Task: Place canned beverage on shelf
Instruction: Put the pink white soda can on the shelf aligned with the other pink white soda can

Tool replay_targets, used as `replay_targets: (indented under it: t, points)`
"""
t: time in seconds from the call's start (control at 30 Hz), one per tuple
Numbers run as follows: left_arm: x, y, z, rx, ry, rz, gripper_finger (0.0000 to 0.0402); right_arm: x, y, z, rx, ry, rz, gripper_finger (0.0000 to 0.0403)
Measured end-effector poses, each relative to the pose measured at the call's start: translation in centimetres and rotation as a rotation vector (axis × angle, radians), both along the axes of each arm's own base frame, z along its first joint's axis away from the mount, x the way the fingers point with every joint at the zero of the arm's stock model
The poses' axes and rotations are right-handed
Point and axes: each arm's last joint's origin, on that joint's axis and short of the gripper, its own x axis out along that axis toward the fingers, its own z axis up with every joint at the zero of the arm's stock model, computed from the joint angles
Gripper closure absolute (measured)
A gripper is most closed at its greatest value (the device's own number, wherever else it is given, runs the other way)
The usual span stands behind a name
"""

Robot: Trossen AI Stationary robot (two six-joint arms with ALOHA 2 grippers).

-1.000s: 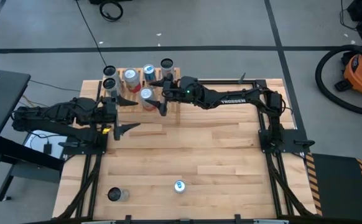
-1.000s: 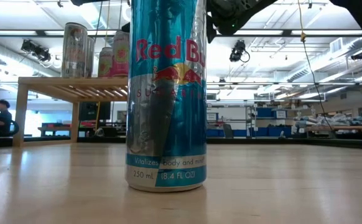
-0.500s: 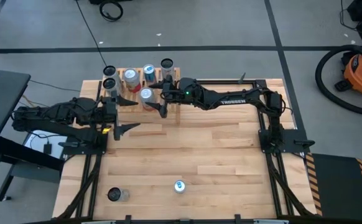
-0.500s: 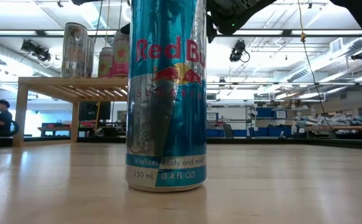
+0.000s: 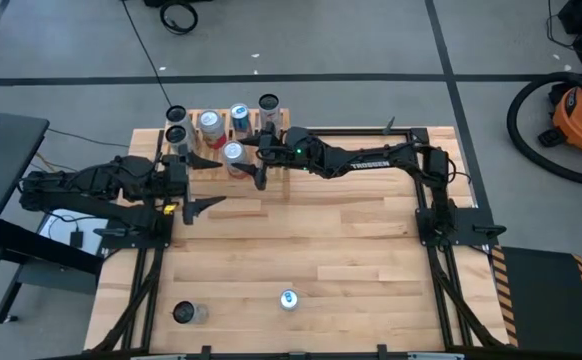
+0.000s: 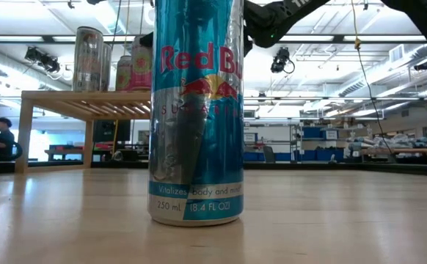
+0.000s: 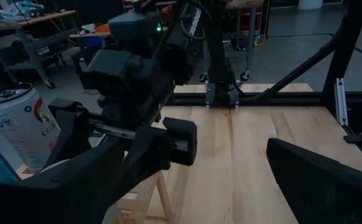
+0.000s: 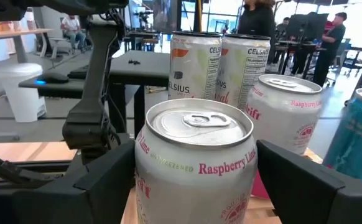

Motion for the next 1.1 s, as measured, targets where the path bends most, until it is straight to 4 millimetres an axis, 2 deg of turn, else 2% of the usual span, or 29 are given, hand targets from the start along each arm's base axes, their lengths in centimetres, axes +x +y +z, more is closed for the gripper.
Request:
replay_targets:
  t: [0.53, 0.67, 0.83, 0.97, 1.1]
  points:
    - [0.0, 0.0, 0.0, 0.001, 0.003, -0.001, 0.0005, 0.3, 0.8, 0.5, -0.063, -0.088, 0.016, 0.0086]
    - [0.0, 0.0, 0.0, 0.000, 0.003, 0.000, 0.0005, 1.8, 0.5, -0.2, -0.066, -0.100, 0.016, 0.0089]
    - [0.0, 0.0, -0.2, 0.002, 0.023, 0.000, 0.0005, 3.2, 0.0, -0.6, -0.044, -0.001, -0.039, 0.0103]
    - [-0.1, 0.0, -0.4, 0.003, 0.047, 0.000, 0.0005, 3.2, 0.2, -0.9, -0.022, 0.040, -0.038, 0.0124]
    - [-0.1, 0.0, -0.5, 0.005, 0.049, 0.000, 0.0005, 3.2, 0.9, -0.3, -0.046, 0.029, -0.024, 0.0132]
